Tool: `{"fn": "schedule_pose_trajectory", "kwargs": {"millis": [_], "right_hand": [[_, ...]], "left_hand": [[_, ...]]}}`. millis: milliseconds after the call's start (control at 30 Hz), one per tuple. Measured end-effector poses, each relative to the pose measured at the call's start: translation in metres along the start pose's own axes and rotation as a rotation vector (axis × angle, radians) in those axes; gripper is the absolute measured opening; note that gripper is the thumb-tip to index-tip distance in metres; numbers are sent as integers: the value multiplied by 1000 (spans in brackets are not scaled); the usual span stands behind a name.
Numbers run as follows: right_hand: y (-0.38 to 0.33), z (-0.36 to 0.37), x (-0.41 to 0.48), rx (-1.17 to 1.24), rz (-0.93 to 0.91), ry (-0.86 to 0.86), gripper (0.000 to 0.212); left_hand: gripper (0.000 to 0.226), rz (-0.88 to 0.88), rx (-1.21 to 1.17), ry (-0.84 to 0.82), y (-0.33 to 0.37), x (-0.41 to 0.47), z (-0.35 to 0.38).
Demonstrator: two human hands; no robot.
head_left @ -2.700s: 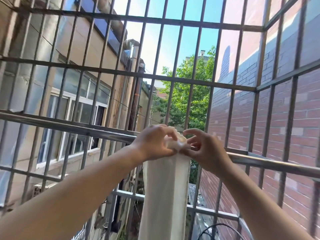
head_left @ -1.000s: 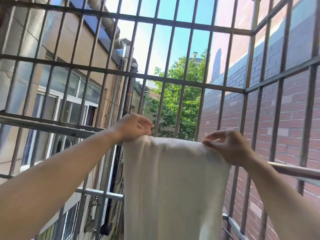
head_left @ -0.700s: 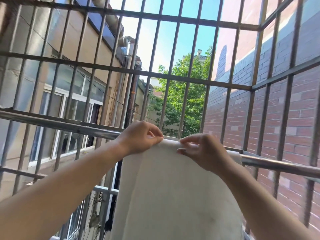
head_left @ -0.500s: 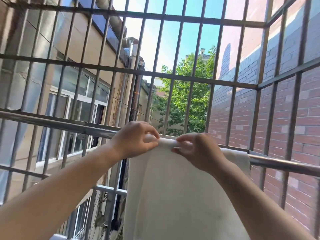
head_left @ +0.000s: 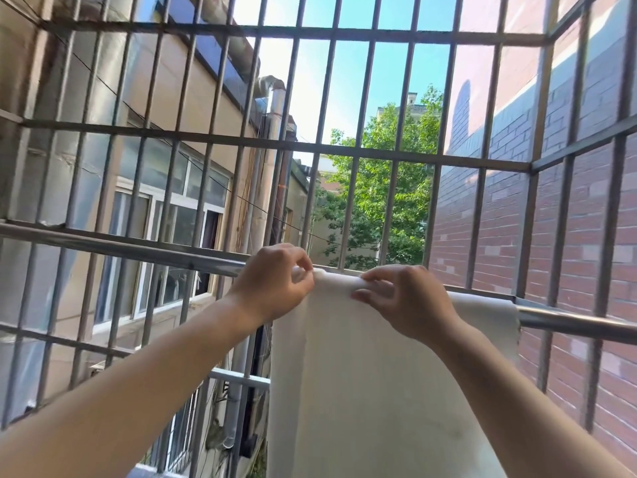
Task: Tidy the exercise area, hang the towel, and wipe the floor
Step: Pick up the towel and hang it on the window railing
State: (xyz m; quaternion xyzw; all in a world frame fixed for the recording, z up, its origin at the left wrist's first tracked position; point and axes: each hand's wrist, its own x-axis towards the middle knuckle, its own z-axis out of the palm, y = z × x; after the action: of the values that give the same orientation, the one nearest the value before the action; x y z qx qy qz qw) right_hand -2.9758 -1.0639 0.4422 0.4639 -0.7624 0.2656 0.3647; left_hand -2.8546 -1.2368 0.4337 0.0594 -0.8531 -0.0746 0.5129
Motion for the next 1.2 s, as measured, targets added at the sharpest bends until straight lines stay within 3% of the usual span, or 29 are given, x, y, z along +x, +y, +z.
{"fn": "schedule_pose_trajectory", "kwargs": {"millis": [367,533,667,733,933,1200], "right_hand": [[3,-1,2,72,45,-4,27],[4,-2,8,151,98,-1,17],[6,-2,11,160,104,-44,20],[8,-1,12,159,109,-43,22],[8,1,12,144,110,-9,20],[7,-2,7,148,103,-5,15]], "left_hand": [[9,-211,-132,-60,-13,40,-14],[6,-294,-20,-86,-41,42,-19],[7,-231,-91,11,-34,28,-25],[12,-163,-113,-27,-21,20,-26],[40,6,65,-77,-6,4,-10],[11,-63,-20,-73,-9,12,-15]]}}
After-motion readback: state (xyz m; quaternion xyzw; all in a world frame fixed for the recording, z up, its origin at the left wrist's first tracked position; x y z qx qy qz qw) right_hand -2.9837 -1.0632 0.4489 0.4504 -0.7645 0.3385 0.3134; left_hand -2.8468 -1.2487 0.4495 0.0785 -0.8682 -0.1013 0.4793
